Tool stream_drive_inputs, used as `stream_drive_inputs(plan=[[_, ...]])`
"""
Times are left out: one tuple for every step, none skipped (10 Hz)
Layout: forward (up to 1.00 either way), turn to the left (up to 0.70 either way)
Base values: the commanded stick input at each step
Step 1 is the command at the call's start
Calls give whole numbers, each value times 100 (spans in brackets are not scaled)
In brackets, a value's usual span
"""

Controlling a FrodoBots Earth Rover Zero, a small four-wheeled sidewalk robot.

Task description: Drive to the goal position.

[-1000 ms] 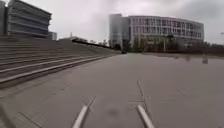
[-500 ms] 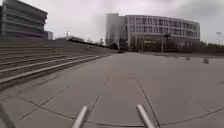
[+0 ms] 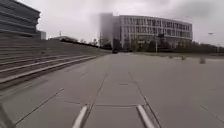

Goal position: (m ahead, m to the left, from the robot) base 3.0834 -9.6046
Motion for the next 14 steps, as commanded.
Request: stream_drive_inputs(plan=[[100,-27],[100,-27],[100,-27],[100,-27],[100,-27],[100,-27],[100,-27],[100,-27],[100,-27],[100,-27],[100,-27],[100,-27],[100,-27],[100,-27]])
